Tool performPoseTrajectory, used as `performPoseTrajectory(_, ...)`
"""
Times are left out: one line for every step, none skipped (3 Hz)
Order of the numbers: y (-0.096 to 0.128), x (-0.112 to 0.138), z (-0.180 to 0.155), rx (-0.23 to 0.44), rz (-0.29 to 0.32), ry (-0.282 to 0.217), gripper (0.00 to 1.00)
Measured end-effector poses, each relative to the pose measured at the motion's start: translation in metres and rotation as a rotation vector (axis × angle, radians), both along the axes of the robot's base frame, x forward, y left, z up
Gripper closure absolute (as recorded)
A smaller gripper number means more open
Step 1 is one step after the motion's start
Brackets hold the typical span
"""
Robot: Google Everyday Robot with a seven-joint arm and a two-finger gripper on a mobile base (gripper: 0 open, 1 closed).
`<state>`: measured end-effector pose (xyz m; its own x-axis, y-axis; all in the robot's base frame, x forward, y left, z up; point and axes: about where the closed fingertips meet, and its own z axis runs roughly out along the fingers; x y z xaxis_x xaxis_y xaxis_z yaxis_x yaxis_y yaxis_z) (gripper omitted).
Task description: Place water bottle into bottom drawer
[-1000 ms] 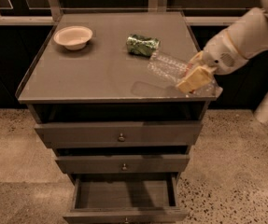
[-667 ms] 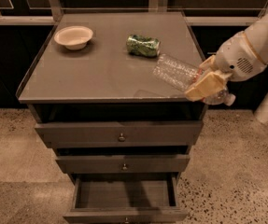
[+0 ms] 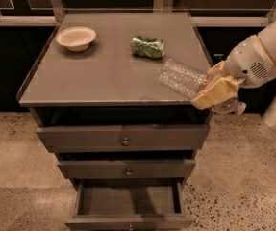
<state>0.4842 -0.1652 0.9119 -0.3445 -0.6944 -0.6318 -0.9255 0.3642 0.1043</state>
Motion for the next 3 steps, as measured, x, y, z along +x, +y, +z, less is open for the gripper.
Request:
performPoseTrajectory(-0.002,-0.012,-0.015,0.02,-0.023,0.018,1.0)
performPoseTrajectory(-0.005,-0.035,-0.051,0.107,-0.124,0.057,1.0)
performPoseTrajectory(-0.004,-0.05,-0.127,0.19,-0.231,0.125,1.0)
